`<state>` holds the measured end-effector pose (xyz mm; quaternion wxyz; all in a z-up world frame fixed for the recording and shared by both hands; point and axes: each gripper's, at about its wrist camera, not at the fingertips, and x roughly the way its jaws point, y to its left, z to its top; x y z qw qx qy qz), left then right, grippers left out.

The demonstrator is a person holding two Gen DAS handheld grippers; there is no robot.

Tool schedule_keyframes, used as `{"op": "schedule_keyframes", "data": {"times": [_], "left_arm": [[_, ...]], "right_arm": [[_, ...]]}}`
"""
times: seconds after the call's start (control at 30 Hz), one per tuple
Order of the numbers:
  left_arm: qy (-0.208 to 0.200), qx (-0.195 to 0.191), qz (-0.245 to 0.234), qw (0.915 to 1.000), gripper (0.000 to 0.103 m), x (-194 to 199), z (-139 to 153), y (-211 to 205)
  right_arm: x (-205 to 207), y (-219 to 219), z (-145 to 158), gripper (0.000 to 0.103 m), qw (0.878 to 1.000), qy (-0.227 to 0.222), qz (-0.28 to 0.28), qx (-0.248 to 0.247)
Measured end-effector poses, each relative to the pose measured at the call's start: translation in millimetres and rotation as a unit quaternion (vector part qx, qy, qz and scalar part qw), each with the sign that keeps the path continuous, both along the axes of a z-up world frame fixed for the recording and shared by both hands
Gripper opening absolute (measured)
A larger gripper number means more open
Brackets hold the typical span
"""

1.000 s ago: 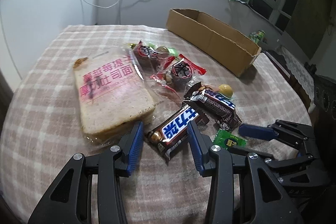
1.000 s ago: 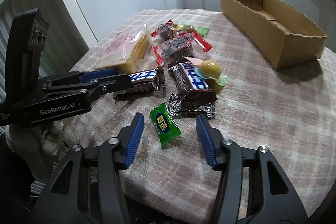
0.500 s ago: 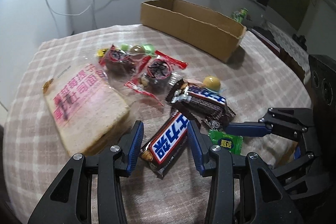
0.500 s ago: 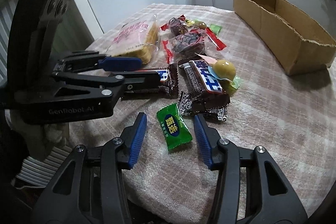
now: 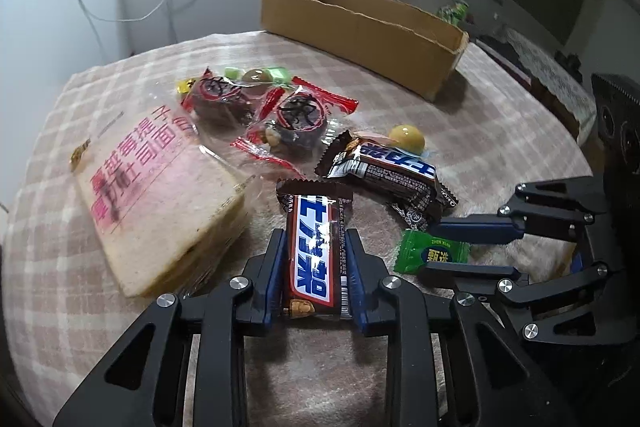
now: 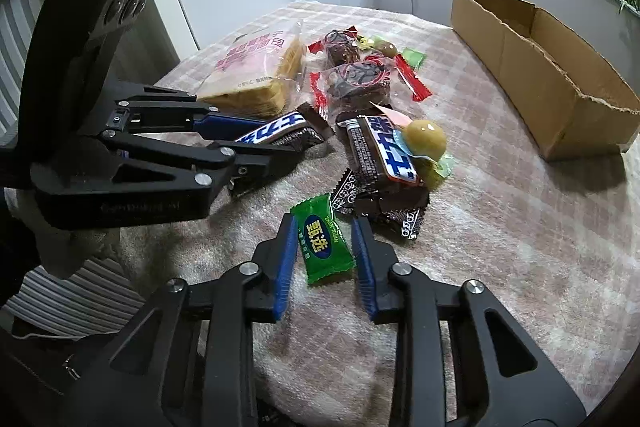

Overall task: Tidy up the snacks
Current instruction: 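Grasp the Snickers bar with the left tool while the right tool grasps the green candy, then carry both snacks over the cardboard box and open both tools to drop them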

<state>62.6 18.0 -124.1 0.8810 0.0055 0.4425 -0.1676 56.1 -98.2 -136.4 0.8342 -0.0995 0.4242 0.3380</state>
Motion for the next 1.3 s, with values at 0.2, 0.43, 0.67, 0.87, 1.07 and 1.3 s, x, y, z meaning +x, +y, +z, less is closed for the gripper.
{"op": "schedule_keyframes", "data": {"times": [0.2, 0.43, 0.67, 0.87, 1.07, 1.3], "left_arm": [[-0.002, -0.015, 0.019, 0.9997, 0.027, -6, 0, 4], [-0.003, -0.031, 0.034, 0.9989, 0.027, -10, -1, 9], [-0.008, -0.049, 0.053, 0.9974, 0.027, -17, 0, 13], [-0.017, -0.053, 0.063, 0.9965, 0.027, -21, 6, 16], [-0.032, -0.058, 0.064, 0.9957, 0.027, -25, 17, 15], [-0.052, -0.066, 0.055, 0.9949, 0.027, -17, 35, 5]], "right_arm": [[-5, -4, 0, 0.025, 1.0, 0.005, -0.001, -0.004], [-9, -17, 0, 0.021, 1.0, 0.017, -0.003, 0.003], [-15, -16, 3, 0.012, 1.0, 0.008, -0.005, -0.007], [-10, -28, 13, 0.005, 0.999, 0.004, -0.033, 0.013], [-13, -34, 31, 0.005, 0.999, -0.018, -0.044, 0.026], [-4, -44, 46, 0.005, 0.997, -0.035, -0.063, 0.037]]}}
